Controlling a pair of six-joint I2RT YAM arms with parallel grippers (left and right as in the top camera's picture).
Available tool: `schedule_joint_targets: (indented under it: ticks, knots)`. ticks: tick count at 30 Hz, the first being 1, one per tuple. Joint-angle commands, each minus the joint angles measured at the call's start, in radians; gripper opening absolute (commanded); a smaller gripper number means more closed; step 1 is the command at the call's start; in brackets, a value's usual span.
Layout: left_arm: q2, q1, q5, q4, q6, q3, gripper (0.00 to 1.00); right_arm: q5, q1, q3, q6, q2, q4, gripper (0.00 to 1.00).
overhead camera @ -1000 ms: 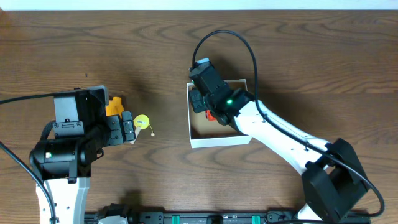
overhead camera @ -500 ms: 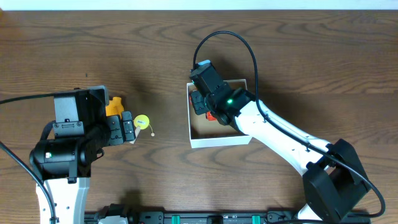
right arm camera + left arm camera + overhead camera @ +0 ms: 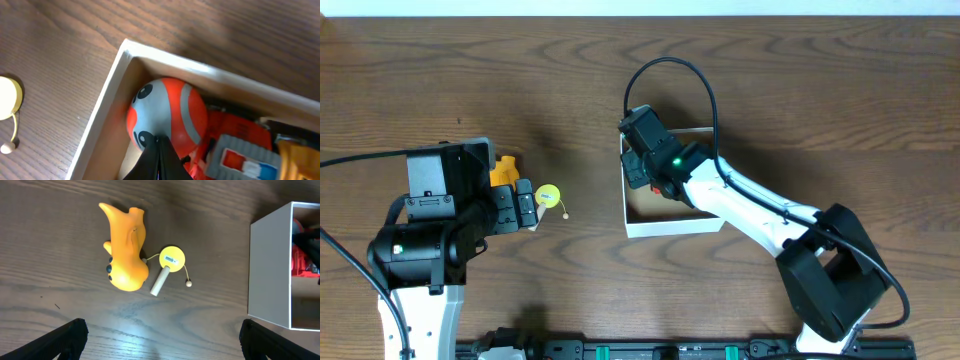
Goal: Pack container
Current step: 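Lift the right gripper away and move the left gripper to the paddle toy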
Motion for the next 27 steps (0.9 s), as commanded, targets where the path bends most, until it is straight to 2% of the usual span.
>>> schedule_joint_targets:
  ticks: [1, 6, 9, 15, 16, 18, 22, 24, 27]
  knots:
    - [0.004, 0.003, 0.0, -0.003, -0.013, 0.0, 0.98, -0.01, 0.0, 0.013, -0.004, 0.031, 0.005, 0.01]
    - [0.004, 0.003, 0.0, -0.006, -0.013, 0.0, 0.98, -0.01, -0.002, 0.014, -0.006, 0.03, 0.023, 0.02]
    - [0.004, 0.003, 0.0, -0.007, -0.013, 0.0, 0.98, -0.01, -0.001, 0.016, -0.023, 0.025, 0.024, 0.15]
    - [0.004, 0.002, 0.008, -0.011, 0.023, 0.0, 0.98, 0.086, -0.001, 0.048, -0.065, -0.087, -0.021, 0.33]
    - [0.004, 0.003, 0.025, -0.013, 0.048, 0.0, 0.98, 0.101, -0.001, 0.056, -0.085, -0.114, -0.034, 0.39]
    - [0.005, 0.002, 0.058, -0.013, 0.103, 0.0, 0.98, 0.134, -0.002, 0.071, -0.146, -0.191, -0.071, 0.56]
    - [0.034, 0.002, 0.076, -0.014, 0.156, 0.0, 0.98, 0.171, -0.017, 0.072, -0.167, -0.336, -0.125, 0.6]
    - [0.068, -0.008, 0.079, -0.016, 0.168, 0.0, 0.98, 0.187, -0.04, 0.072, -0.113, -0.405, -0.174, 0.66]
    - [0.146, -0.046, 0.079, -0.017, 0.176, -0.001, 0.98, 0.247, -0.09, 0.072, 0.028, -0.487, -0.275, 0.66]
